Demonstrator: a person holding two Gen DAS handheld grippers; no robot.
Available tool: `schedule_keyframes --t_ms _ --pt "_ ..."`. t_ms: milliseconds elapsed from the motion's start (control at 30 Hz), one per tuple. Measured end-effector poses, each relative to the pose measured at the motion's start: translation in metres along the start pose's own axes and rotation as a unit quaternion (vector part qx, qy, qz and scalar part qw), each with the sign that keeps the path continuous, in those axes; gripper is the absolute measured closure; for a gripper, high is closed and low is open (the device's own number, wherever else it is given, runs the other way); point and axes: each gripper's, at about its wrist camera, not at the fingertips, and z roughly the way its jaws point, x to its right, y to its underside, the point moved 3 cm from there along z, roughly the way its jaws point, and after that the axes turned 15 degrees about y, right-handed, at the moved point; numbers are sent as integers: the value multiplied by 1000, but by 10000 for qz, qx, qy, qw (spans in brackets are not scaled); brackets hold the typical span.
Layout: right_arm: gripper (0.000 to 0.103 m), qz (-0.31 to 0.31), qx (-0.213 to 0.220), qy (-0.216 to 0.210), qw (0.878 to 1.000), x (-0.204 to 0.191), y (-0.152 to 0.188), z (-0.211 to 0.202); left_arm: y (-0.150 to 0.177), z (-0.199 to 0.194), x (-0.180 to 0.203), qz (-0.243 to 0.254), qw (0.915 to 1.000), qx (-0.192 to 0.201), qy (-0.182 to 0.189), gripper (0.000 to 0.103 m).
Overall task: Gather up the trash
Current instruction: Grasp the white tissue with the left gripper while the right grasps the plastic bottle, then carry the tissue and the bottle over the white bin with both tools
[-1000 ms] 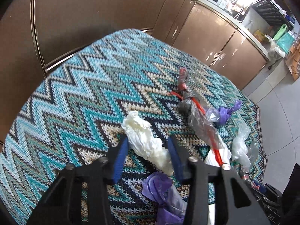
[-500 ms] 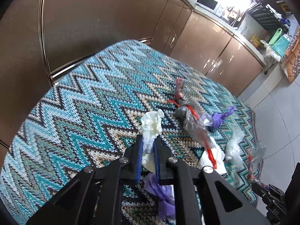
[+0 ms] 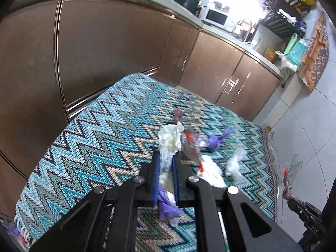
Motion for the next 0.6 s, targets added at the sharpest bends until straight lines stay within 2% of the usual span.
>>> schedule_keyframes --t_ms 167,333,467,600 --pt "90 176 266 27 9995 27 2 -26 -1 -2 46 367 9993 -28 102 93" --pt "90 446 489 201 9976 72 4 -44 -1 23 117 896 9945 -327 430 93" --pt "90 703 598 527 9943 120 7 -55 2 59 186 1307 9854 -684 852 93" --pt "90 1077 576 976 9877 177 9 -57 10 106 262 1754 9699 -1086 1290 93"
